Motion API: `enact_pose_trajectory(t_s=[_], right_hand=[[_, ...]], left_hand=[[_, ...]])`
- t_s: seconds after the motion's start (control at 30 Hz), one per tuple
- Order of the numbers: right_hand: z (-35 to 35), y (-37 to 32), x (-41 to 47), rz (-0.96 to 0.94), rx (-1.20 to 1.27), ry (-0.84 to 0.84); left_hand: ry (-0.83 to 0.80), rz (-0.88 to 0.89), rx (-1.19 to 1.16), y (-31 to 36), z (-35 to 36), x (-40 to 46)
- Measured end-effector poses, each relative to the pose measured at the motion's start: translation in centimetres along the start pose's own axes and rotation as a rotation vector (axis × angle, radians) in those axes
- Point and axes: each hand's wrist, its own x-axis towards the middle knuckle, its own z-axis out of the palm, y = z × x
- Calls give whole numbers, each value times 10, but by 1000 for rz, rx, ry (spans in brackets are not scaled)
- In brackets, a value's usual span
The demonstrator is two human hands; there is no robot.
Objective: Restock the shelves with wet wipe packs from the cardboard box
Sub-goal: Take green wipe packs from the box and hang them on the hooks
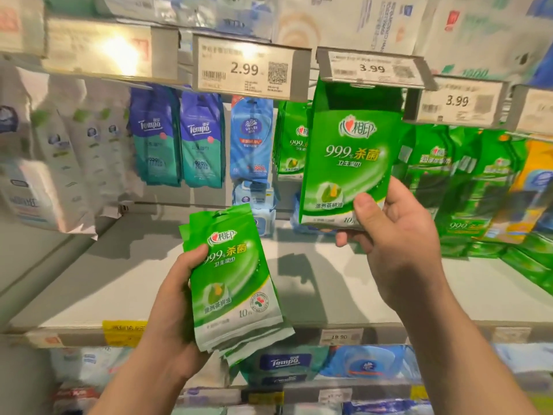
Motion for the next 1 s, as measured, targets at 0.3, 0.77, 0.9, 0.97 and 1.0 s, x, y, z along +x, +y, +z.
enact_pose_trajectory(t_s=[0.3,0.77,0.9,0.97,1.0], right_hand=[[-9,13,11,38,29,-4],[1,36,46,163,-61,107],[9,44,64,193,-134,148],[13,46,71,197,-122,148],[15,48,74,205,-124,163]], left_hand=[[64,55,-5,-11,11,2],[120,86,-30,-11,16,-2],[129,80,-33,-12,18,-4],[132,73,-30,-14,18,-4],[133,69,-29,-15,18,-4]])
